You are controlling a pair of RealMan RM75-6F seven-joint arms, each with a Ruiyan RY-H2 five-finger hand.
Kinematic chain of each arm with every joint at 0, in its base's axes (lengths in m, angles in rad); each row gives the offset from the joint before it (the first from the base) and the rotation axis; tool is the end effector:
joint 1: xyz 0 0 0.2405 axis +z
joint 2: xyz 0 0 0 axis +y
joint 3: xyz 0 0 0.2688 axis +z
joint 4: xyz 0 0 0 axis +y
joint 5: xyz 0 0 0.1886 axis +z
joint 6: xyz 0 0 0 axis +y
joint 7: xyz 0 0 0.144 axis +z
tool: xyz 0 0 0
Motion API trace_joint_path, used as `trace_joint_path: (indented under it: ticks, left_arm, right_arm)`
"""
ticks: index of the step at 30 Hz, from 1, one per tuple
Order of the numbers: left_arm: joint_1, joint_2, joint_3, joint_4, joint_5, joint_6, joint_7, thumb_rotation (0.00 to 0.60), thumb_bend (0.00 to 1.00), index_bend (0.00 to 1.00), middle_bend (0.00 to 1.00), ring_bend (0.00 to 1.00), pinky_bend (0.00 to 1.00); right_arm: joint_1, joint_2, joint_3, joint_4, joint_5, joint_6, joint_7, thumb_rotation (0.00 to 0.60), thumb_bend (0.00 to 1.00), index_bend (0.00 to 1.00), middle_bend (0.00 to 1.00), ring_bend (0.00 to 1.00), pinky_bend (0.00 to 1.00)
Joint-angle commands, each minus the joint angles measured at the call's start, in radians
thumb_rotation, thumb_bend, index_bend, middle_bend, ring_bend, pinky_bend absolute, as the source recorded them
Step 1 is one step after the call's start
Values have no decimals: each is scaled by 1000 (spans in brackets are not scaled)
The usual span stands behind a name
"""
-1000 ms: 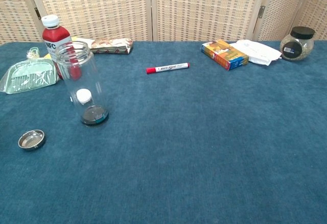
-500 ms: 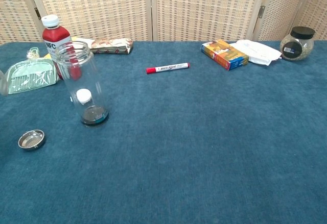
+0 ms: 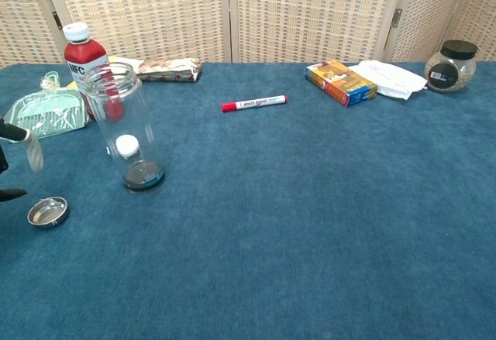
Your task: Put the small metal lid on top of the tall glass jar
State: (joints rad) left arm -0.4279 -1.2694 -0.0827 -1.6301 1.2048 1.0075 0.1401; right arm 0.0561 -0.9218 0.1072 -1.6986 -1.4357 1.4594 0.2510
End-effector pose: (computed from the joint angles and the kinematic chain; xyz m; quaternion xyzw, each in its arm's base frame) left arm -0.2710 0.2724 0.0828 -0.6767 -0.4827 -0.3129 0.4596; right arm -0.3132 -0.1808 0.2481 0.5326 -0.4347 0.4296 0.5855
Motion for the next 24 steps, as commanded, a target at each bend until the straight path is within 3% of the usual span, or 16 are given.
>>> trace_joint_path:
  ticks: [1, 24]
  left_arm:
    - [-8, -20, 6, 16, -6, -10, 4, 600, 276, 463, 991, 954, 1000]
    - [-40, -111, 11, 111, -77, -57, 21, 600, 364, 528, 1000, 983, 1000]
  right_arm:
    - [1, -1, -1, 3, 1, -3, 1, 600, 228, 262, 342, 222, 333]
    - [-16, -5, -6, 18, 9, 8, 13, 600, 228, 262, 341, 222, 333]
